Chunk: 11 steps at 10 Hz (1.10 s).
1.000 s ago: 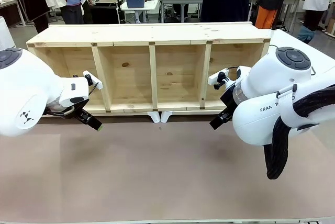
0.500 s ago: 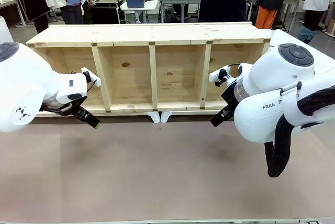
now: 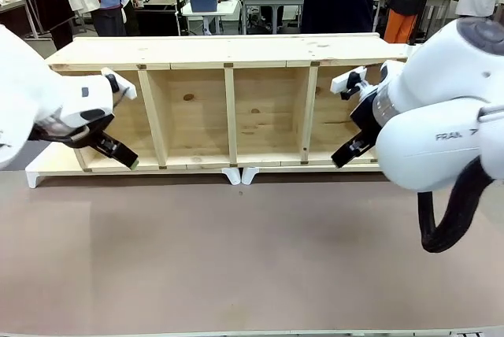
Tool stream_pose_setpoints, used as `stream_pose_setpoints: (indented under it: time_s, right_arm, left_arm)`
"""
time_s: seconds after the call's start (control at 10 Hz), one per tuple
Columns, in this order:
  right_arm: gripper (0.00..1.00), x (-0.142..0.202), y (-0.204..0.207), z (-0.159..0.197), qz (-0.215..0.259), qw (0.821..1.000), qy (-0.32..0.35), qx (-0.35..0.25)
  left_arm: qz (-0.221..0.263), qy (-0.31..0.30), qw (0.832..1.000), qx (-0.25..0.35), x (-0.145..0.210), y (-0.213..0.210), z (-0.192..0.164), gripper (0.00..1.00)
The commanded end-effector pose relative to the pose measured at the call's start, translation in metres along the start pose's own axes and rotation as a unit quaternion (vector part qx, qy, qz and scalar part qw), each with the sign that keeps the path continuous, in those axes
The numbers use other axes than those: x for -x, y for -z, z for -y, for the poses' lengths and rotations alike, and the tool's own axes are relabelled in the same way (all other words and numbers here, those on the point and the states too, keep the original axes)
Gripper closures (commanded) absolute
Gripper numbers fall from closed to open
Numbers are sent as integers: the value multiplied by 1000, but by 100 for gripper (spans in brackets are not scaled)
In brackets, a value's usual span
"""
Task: Perform cable management.
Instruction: When the cord part of the Power Cable appears at the lower middle area of the table and stops, grasp the cord part of the Power Cable.
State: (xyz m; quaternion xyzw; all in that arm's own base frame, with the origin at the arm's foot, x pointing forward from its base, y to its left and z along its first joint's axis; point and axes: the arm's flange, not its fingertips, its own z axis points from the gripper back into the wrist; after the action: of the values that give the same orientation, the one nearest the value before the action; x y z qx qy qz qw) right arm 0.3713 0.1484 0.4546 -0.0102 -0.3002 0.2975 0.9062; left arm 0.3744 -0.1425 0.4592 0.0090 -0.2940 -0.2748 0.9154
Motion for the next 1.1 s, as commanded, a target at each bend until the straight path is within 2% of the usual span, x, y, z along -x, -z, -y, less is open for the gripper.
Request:
stream_pose_setpoints:
  time_s: [0.0, 0.5, 0.7, 1.0]
  right_arm:
    - [0, 62, -35, -17, -1, 1000, 5, 22]
    - [0, 110, -106, -9, 26, 996, 42, 71]
    - [0, 131, -126, -6, 44, 994, 61, 82]
    - [0, 144, -133, -7, 45, 993, 74, 74]
  left_arm:
    - [18, -19, 999, -22, 59, -37, 21, 0]
    - [55, -57, 993, -93, 106, -129, 34, 0]
    - [82, -48, 992, -80, 128, -153, 32, 0]
    - [84, -66, 992, -64, 146, -158, 17, 0]
